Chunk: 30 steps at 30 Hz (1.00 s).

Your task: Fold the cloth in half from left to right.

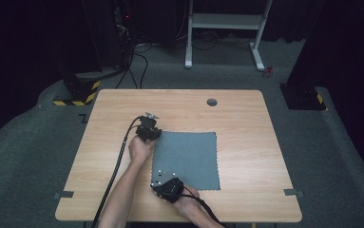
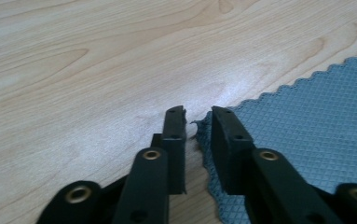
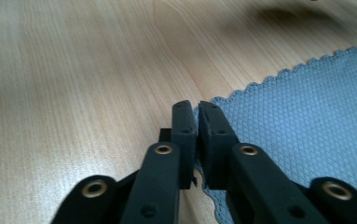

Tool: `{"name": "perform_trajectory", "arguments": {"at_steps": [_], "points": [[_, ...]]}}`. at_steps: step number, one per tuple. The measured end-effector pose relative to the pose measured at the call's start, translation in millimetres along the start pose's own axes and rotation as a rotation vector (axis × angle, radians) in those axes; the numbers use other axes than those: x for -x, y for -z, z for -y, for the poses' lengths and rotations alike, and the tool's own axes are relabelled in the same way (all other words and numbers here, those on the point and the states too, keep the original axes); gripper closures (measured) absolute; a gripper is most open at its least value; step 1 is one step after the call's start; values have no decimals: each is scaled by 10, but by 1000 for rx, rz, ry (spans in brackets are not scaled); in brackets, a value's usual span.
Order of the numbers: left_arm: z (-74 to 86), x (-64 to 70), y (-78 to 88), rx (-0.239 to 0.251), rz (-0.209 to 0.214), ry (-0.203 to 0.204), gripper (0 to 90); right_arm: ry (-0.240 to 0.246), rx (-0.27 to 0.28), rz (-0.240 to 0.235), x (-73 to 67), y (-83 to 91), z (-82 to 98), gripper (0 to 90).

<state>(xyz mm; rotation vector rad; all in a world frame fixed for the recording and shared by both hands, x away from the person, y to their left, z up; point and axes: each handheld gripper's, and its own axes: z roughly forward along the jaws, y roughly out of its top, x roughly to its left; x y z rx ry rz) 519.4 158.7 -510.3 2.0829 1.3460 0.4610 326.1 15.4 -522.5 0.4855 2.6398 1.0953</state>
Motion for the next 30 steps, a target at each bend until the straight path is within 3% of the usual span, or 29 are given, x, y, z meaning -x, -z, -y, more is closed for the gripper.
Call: {"name": "perform_trajectory", "arguments": {"at_steps": [5, 9, 17, 25, 30], "points": [[-11, 9, -11, 0, 11, 11, 893, -14, 7, 12, -3, 2, 13, 899], [-13, -8, 9, 4, 21, 5, 899, -29, 17, 8, 1, 17, 33, 900], [-61, -53, 110, 52, 64, 32, 900, -41, 39, 11, 13, 90, 29, 900], [-82, -83, 182, 74, 70, 10, 900, -60, 46, -13, 19, 114, 6, 900], [-92, -129, 220, 79, 75, 18, 900, -50, 67, -13, 1, 151, -56, 900]]}}
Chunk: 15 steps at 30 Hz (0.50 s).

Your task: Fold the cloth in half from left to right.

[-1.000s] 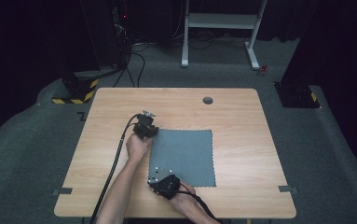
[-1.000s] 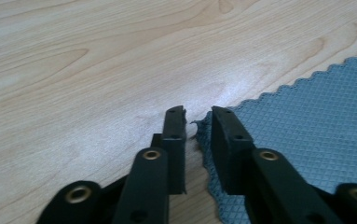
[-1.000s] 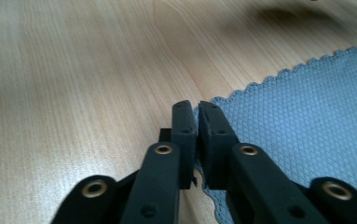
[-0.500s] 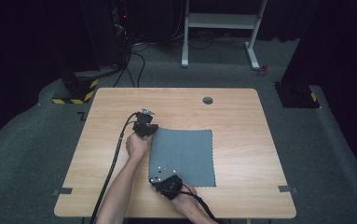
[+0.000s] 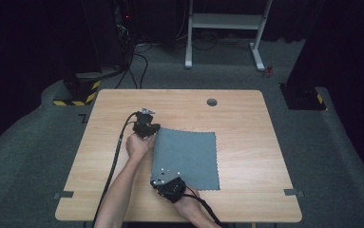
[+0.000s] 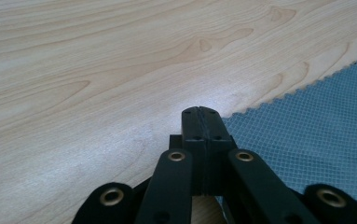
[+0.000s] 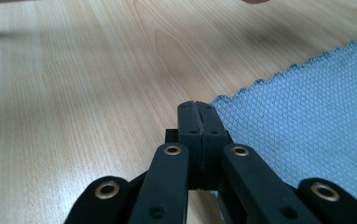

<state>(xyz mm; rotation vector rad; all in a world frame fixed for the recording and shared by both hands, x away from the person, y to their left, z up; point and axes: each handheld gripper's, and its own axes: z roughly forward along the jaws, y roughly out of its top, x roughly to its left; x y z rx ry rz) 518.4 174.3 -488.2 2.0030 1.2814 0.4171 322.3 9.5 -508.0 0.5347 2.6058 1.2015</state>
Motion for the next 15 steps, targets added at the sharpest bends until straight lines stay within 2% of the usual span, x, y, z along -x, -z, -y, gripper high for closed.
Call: {"name": "perform_trajectory", "arguments": {"at_steps": [4, 7, 12, 15], "points": [[-4, -27, 21, 5, 9, 13, 900, 0, 0, -1, -4, 15, -35, 900], [-10, -36, 42, 6, 10, 8, 900, 1, 0, -6, -5, 26, -56, 900], [-7, -70, 88, 1, 7, 8, 900, -10, 20, -32, 8, 42, -103, 900], [-14, -99, 164, -5, -3, -14, 900, -5, 24, -47, -11, 28, -153, 900]]}}
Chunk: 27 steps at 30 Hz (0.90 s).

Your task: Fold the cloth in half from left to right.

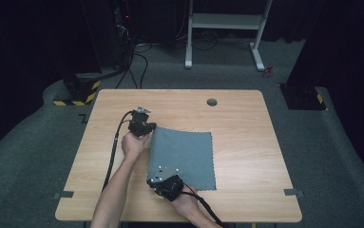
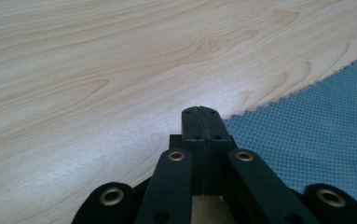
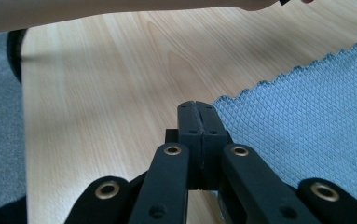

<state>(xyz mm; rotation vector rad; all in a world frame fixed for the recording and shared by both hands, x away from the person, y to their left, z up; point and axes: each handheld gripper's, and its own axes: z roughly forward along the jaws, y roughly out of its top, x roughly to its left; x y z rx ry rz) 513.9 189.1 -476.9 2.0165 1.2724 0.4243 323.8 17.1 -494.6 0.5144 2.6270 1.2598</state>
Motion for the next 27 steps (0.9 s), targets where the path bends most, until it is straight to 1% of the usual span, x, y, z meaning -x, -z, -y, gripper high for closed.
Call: {"name": "perform_trajectory", "arguments": {"at_steps": [3, 5, 6, 8, 10, 12, 14, 15, 18, 21, 23, 24, 25, 27], "points": [[-10, -62, 116, -9, -18, -20, 900, 9, 13, -12, -51, -21, -72, 900], [-9, -94, 179, -11, -24, -17, 900, 16, 30, -26, -74, -35, -125, 900], [-8, -110, 206, -10, -25, -17, 900, 9, 35, -34, -90, -36, -150, 900], [-6, -133, 246, -9, -27, -20, 900, 16, 47, -40, -107, -29, -189, 900], [-6, -119, 251, -8, -26, -18, 900, 18, 58, -43, -108, -6, -194, 900], [-12, -97, 230, -6, -23, -22, 900, 11, 64, -43, -81, 26, -165, 900], [-15, -65, 185, -2, -12, -21, 900, -10, 69, -41, -44, 63, -119, 900], [-14, -45, 161, 2, -4, -13, 900, -15, 69, -37, -32, 81, -96, 900], [-13, 25, 60, 14, 31, 10, 900, -9, 64, -13, -15, 134, -38, 900], [-44, 108, -5, 5, 37, -12, 900, -15, 61, 4, 7, 191, 29, 900], [-91, 179, -26, 6, 40, -41, 900, -18, 58, 13, 34, 231, 80, 900], [-114, 216, -33, 10, 47, -44, 900, -24, 54, 18, 48, 255, 105, 900], [-136, 235, -40, 9, 47, -58, 900, -29, 54, 22, 60, 277, 130, 900], [-164, 281, -69, 7, 52, -58, 900, -35, 49, 33, 84, 315, 175, 900]]}}
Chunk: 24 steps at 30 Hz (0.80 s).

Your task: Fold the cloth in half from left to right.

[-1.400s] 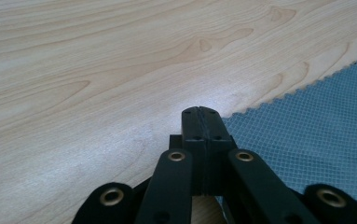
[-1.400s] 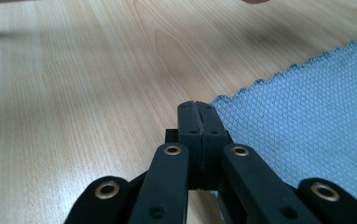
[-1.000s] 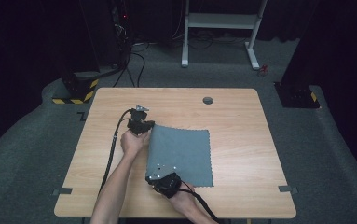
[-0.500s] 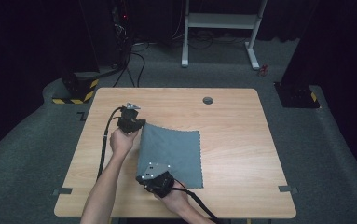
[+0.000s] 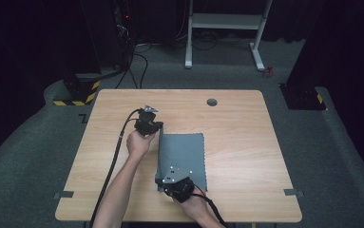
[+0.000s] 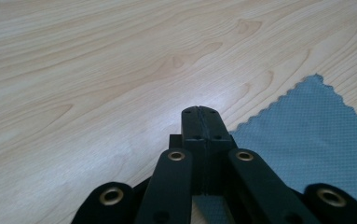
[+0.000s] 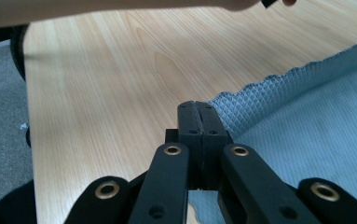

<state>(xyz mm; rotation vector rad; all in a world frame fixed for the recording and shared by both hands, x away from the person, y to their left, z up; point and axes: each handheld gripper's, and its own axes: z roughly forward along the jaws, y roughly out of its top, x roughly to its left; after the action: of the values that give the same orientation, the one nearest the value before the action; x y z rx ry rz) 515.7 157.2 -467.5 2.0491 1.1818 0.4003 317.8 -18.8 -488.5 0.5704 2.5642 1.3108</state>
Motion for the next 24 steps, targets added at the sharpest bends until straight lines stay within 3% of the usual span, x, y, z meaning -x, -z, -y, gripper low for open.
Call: {"name": "perform_trajectory", "arguments": {"at_steps": [12, 16, 24], "points": [[-65, 132, -121, 17, 41, 22, 900, -35, -17, 32, 111, 168, 211, 900], [-98, 212, -156, 15, 37, -8, 900, -40, -23, 49, 154, 243, 296, 900], [-145, 318, -238, 13, 42, -17, 900, -49, -32, 66, 206, 327, 395, 900]]}}
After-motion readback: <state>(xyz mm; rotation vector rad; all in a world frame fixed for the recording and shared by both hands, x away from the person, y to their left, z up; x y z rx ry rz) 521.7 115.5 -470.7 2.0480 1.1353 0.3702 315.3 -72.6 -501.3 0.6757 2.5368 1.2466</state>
